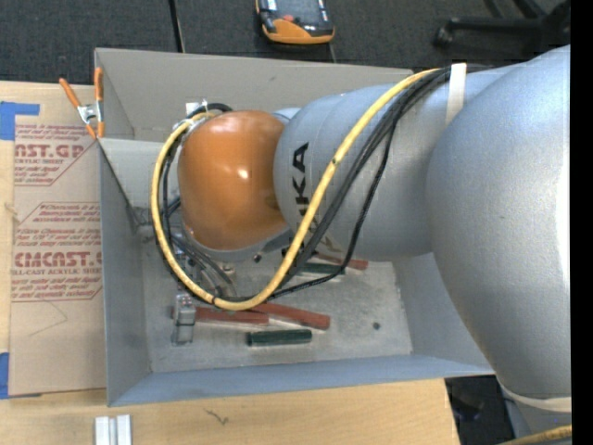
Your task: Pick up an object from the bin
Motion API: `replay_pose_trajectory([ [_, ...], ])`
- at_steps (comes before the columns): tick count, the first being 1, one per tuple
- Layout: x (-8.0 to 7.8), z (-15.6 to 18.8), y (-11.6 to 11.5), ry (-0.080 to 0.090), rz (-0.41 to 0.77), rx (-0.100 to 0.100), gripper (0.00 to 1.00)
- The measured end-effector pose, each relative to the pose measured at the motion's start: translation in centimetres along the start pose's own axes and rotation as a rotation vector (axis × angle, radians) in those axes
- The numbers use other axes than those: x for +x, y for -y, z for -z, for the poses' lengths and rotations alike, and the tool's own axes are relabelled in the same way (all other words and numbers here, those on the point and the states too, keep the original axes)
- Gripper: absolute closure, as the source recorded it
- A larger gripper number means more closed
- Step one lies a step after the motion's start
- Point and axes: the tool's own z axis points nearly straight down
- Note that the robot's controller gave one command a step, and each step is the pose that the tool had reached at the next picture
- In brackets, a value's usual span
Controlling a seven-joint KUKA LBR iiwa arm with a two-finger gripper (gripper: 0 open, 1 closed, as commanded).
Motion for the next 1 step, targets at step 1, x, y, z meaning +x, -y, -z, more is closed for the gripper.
replay_pose_trajectory([
  [1, -0.24, 0.39, 0.12, 0.007, -0.003, -0.002, 0.00],
])
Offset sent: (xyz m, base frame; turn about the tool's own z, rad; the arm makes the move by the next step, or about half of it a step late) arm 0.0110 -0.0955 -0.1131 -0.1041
